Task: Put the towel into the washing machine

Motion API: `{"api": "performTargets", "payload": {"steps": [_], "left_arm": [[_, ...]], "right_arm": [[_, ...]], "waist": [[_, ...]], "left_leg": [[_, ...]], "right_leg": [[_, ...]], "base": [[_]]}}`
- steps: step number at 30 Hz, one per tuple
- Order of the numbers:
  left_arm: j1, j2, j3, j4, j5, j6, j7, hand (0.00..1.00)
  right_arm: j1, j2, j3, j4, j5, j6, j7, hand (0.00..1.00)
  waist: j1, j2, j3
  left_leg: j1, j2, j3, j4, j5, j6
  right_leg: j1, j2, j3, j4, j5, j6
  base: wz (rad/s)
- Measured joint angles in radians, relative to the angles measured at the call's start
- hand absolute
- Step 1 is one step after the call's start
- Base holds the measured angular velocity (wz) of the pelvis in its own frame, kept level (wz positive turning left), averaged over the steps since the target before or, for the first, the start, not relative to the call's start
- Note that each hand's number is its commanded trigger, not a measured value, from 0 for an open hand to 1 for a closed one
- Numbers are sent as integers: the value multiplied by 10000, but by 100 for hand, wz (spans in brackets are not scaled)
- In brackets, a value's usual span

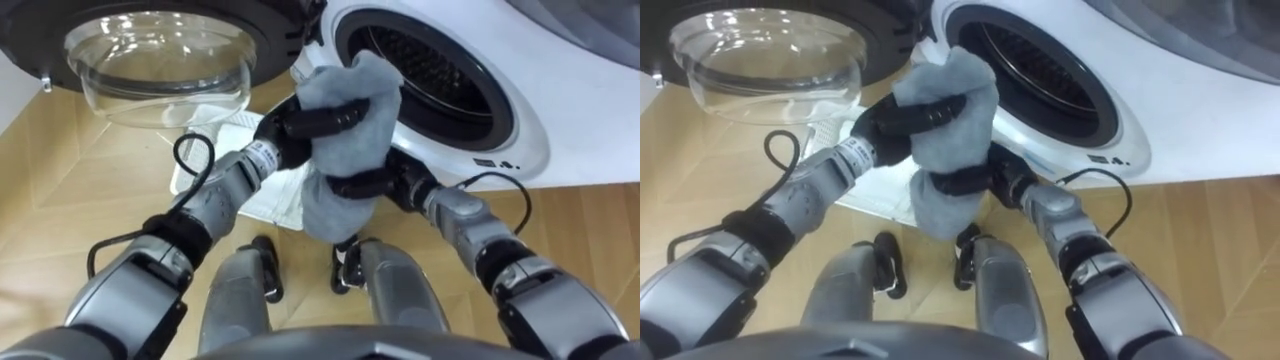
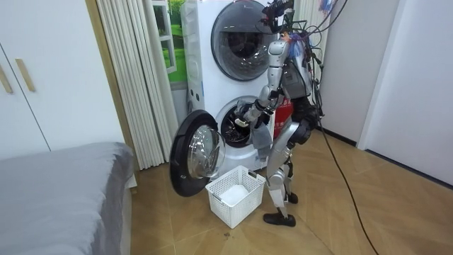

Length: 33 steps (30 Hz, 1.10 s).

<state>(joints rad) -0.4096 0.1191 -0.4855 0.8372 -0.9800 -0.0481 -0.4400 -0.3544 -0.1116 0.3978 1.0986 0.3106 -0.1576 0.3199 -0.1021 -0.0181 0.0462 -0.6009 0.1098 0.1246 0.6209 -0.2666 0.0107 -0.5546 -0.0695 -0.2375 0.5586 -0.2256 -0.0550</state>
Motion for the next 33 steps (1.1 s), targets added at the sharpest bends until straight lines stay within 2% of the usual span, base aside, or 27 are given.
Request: {"api": "performTargets", "payload": {"steps": [5,9,11,13,14,16,19,23,25,27,30,33], "left_arm": [[0,-27,71,-135,0,14,81,0],[5,-307,147,-139,-2,15,121,0],[30,-464,158,-140,-4,15,110,0],[316,-512,220,18,-380,15,-29,0],[442,-466,222,53,-571,16,-34,0],[879,-394,491,155,-1127,11,-30,0],[1350,-239,1019,807,-1141,-12,337,0],[2066,13,1668,922,-612,-34,1229,0],[2206,137,1775,1066,4,-69,1601,0],[2365,215,1870,1179,1046,-58,2114,0],[2456,98,1870,1283,1666,-51,2568,0],[2540,86,1869,1281,1822,-53,2936,0]], "right_arm": [[142,69,-301,23,1,-189,-24,100],[311,62,-610,160,2,-158,-331,100],[338,70,-694,382,10,32,-412,100],[482,47,-667,499,41,279,-466,100],[547,39,-635,526,78,302,-476,100],[721,-75,-570,644,171,670,-526,100],[797,-177,-810,920,366,944,-657,100],[839,-329,-1085,1139,1387,953,-840,100],[812,-461,-1091,1155,1840,993,-884,100],[788,-605,-1159,1303,2326,1131,-891,100],[765,-798,-1166,1539,3215,1315,-886,100],[685,-851,-1370,1663,3781,1370,-880,100]], "waist": [[-12,1,0],[251,63,-33],[454,80,-37],[646,80,-37],[709,82,-38],[905,151,-12],[1232,184,-1],[1635,260,40],[1704,355,43],[1771,380,41],[1894,378,41],[1886,376,42]], "left_leg": [[-2,-10,-43,-41,86,-3],[10,-14,-39,-74,95,-19],[38,-30,-8,-121,102,-27],[183,-93,110,-234,126,-54],[222,-115,115,-265,141,-68],[233,-159,94,-392,199,-98],[206,-187,123,-495,237,-112],[121,-208,117,-515,252,-109],[-17,-236,18,-493,269,-90],[-46,-376,-17,-528,325,-59],[-25,-547,-3,-591,355,-5],[-70,-592,62,-657,393,57]], "right_leg": [[38,-6,-65,-53,34,-54],[38,11,-63,-81,36,-60],[38,1,-55,-56,36,-60],[66,6,48,-61,37,-60],[75,12,90,-74,36,-60],[65,-11,68,-201,32,-67],[-35,-26,90,-213,22,-83],[-108,-51,54,-211,0,-81],[-150,-102,-97,-200,-15,-79],[-218,-268,-151,-22,-124,-20],[-299,-430,-115,162,-228,43],[-407,-528,-109,206,-230,44]], "base": [[2],[0],[-2],[-10],[-10],[2],[1],[5],[19],[22],[8],[0]]}}
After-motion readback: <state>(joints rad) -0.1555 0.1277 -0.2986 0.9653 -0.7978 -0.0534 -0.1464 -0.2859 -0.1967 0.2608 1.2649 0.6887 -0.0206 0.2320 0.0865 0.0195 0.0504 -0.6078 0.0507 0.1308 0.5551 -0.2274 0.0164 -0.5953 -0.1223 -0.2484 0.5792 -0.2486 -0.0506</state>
